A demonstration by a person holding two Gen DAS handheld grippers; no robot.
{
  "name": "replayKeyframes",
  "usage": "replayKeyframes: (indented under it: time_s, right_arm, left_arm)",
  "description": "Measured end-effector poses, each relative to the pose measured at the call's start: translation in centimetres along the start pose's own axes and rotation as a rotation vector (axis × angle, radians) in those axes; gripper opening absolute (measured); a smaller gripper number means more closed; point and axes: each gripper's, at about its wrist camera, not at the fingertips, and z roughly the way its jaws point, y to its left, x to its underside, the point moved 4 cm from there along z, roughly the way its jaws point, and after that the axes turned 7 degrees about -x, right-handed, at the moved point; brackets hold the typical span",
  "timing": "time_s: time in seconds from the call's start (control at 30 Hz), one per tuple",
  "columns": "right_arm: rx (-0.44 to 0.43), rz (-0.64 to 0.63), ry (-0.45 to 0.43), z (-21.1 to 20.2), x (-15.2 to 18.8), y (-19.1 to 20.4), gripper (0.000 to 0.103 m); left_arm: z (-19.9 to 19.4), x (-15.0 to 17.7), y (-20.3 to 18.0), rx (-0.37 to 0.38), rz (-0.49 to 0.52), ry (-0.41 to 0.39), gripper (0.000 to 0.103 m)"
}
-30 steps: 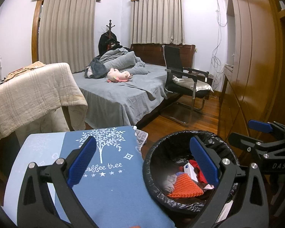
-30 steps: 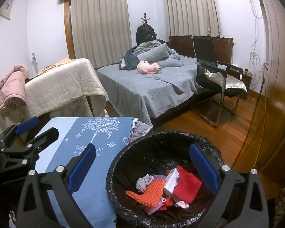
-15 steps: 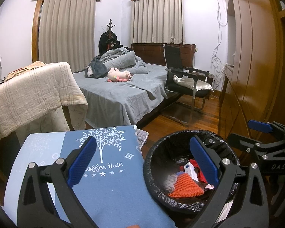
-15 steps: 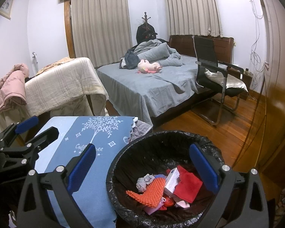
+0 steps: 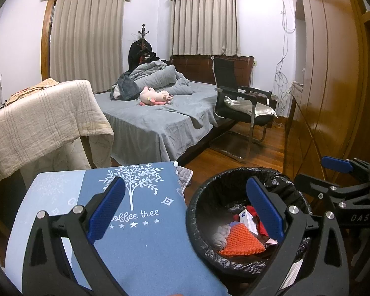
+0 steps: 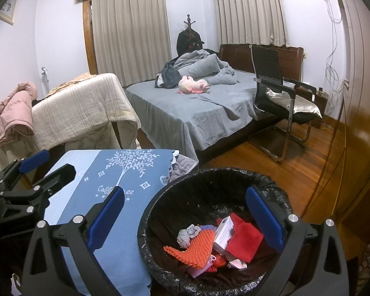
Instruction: Collect trash
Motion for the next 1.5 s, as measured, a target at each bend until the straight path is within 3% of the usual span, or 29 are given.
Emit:
replayKeyframes:
  time_s: [1.5]
  right_arm:
    - [0.0,0.001,0.004,0.07,-0.25,0.09,0.097]
  left_arm:
    - [-0.06,0.56,0.57,-0.003,-0.002,0.01,0.096]
